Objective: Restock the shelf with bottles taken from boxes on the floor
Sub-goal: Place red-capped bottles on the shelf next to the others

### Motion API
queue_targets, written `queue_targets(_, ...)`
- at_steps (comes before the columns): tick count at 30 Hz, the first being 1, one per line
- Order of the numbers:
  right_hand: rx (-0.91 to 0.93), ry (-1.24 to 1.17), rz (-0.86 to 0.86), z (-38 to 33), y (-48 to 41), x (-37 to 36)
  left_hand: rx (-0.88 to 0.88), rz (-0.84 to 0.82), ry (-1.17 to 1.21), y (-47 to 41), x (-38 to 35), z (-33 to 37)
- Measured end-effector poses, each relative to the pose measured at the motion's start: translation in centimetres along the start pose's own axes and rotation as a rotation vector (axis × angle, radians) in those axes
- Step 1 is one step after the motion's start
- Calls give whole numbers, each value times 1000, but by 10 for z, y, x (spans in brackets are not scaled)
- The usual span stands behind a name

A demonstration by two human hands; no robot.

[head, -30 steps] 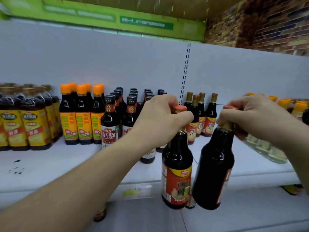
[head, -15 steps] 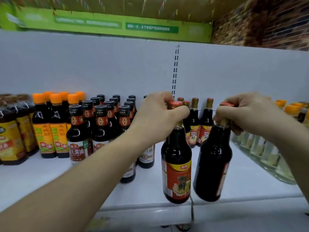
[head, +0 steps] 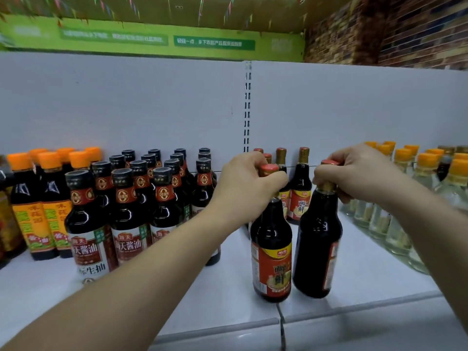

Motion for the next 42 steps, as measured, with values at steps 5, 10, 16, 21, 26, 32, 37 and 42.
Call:
queue_targets(5,-13,16,6,12,-11,-5,-6,-11,2,-6,-15,-7)
queue_targets(10,-16,44,18,21,-19,-7,5,-18,12,-12,-31,-14)
queue_targets(16,-34,28,33,36,-30,-10,35,2,39,-19,-47,-26)
queue_targets(21,-40,30,65,49,-33,-11,13,-12,7,-25,-59,-28)
queue_targets(26,-23,16,95,58,-32,-15,9,-28,38,-24,-64,-35)
queue_targets(32,-12,-52,105,64,-32,-20,30,-45,40,-20,-65,-35)
queue_targets(37,-7,-156,154,70,-28,-24,59,-45,39,-17,-63,-38)
queue_targets(42,0,-255,124,73,-21,-24,67,-50,-4,-11,-59,-39)
Point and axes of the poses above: each hand's wrist, its own y-axis away from the middle knuckle, its own x-axis out of the back of the hand, z = x × y, the point moved 7 cm from there along -y, towards the middle knuckle, and after that the axes turned 5 degrees about -x, right-handed, at the moved point
